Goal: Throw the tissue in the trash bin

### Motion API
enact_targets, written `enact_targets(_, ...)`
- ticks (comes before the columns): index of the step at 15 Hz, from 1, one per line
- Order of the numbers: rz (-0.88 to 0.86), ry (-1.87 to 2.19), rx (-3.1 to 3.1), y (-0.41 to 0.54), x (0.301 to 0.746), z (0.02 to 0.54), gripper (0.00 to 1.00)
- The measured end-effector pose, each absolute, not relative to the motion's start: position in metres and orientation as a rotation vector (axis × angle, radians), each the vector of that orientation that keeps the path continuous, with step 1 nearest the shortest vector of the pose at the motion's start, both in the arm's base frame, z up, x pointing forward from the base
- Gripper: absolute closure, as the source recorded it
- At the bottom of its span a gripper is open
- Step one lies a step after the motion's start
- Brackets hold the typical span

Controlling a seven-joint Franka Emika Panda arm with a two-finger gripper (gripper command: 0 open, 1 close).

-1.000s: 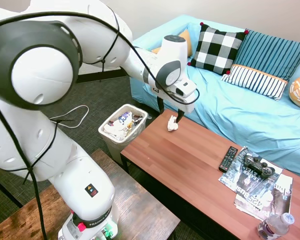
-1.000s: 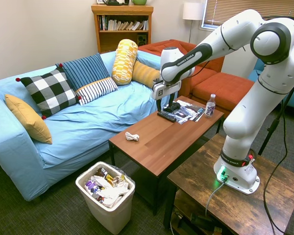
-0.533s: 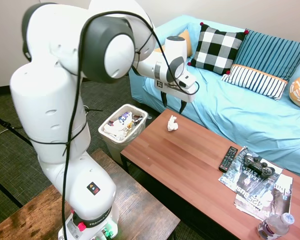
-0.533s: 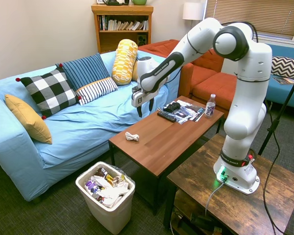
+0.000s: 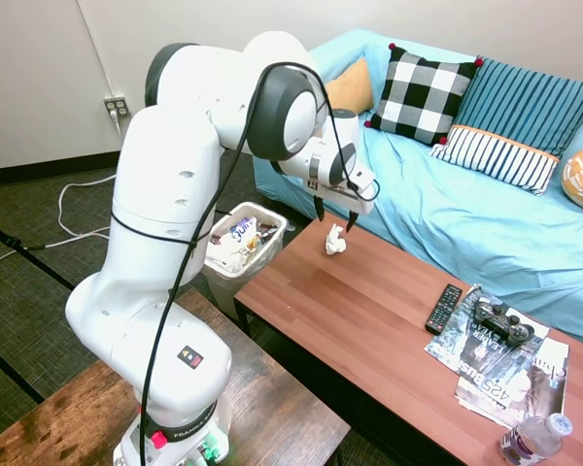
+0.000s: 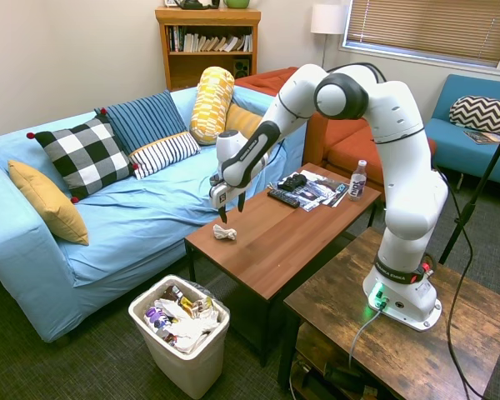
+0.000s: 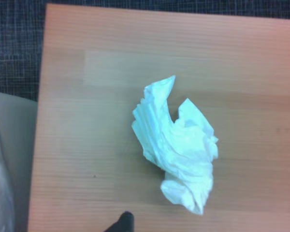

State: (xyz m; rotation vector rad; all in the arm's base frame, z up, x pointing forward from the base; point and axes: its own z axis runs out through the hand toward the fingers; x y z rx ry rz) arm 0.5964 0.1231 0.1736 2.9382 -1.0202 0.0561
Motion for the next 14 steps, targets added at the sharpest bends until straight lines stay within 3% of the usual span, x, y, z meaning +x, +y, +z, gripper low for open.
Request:
enact_targets(4,0.053,-0.993,2.929,0.136,0.608,0.127,0.00)
enact_targets(5,0.058,-1.000,2.925,0.135,0.612,0.122,1.00)
enact_targets(14,0.060,-1.022,2.916,0.137,0.625,0.108,1.00)
